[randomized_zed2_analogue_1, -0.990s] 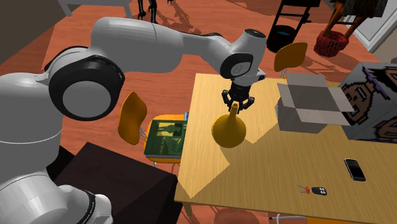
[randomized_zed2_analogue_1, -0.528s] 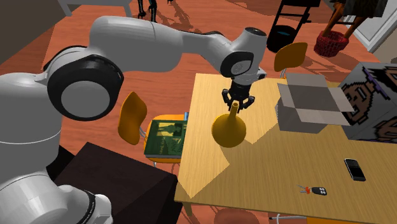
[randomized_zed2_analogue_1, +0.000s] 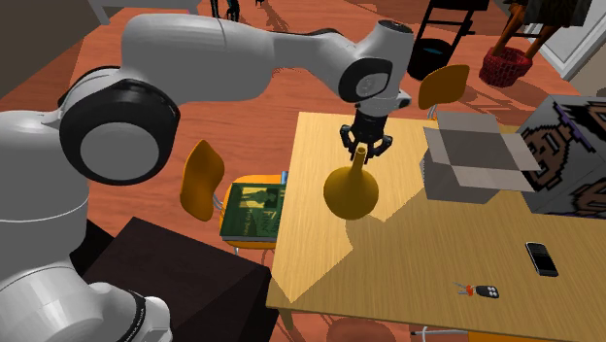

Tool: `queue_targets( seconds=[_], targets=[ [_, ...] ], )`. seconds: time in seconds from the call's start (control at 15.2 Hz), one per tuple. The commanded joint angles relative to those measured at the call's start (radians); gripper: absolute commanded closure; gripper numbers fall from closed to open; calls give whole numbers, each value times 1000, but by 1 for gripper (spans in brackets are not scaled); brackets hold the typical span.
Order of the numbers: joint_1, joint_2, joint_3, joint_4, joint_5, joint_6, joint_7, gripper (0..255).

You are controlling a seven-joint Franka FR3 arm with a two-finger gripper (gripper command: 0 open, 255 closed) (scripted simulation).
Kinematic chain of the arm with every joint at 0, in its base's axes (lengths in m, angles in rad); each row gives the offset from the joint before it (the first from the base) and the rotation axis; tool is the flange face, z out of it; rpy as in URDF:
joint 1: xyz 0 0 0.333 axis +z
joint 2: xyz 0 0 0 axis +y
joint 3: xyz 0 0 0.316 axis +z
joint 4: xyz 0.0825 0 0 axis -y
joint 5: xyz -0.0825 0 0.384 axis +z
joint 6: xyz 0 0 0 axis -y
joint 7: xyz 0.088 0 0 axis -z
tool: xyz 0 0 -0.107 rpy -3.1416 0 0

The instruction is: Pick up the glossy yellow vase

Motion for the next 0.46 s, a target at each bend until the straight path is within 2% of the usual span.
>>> queue_targets(
  seconds=[0.0,0.4],
  targets=[
    [-2,-6,-2,21,-3,-25,1,255],
    [-6,-15,-5,64,-7,-75,3,255]
  ],
)
